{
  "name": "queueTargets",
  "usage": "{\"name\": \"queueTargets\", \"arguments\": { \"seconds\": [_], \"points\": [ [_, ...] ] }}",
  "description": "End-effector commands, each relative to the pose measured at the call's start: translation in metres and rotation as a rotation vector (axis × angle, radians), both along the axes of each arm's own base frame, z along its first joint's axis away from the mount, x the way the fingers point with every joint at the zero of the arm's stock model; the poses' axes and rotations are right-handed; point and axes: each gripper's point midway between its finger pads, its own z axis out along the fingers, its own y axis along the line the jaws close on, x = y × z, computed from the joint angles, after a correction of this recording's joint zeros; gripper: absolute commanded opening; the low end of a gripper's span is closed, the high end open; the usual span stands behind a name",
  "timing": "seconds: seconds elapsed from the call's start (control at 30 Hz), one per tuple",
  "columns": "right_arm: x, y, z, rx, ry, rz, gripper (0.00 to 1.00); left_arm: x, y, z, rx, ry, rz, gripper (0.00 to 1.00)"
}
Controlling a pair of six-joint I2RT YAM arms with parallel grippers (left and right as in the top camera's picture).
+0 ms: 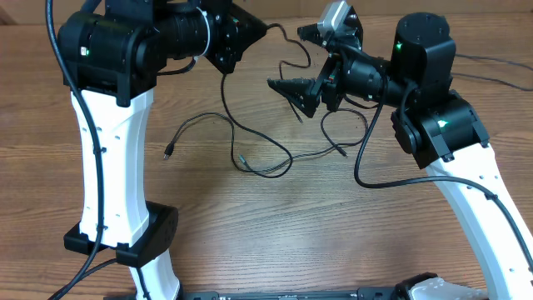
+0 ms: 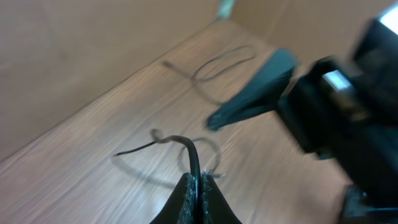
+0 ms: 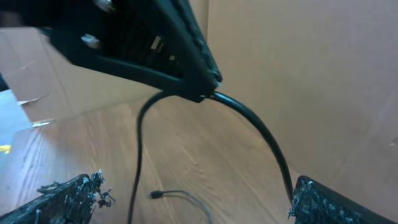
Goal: Untangle cables
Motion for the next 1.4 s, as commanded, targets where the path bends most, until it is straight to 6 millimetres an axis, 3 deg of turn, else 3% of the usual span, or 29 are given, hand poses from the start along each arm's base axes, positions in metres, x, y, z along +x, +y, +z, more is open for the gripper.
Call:
{"name": "queueTargets", "arguments": {
  "seconds": [0.0,0.53,0.93,1.37],
  "points": [
    [-0.002,-0.003,0.014,0.013,-0.048,-0.024,1.0,-0.017,-0.013,0.014,-0.104,0.05,-0.07,0.05],
    [0.0,0.0,0.033,0.06,-0.11,-0.027,1.0,-0.031,-0.032,0.014,-0.122,0.093,-0.11,0.04],
    [-0.019,0.023,0.034,0.066,-0.111,0.05,1.0,-0.026,-0.04,0.027,-0.188,0.11,-0.08,0.04],
    [-0.02,0.024,0.034,0.089,-0.063,0.051,0.99,-0.026,-0.046,0.033,-0.211,0.104,-0.082,0.04]
  ]
}}
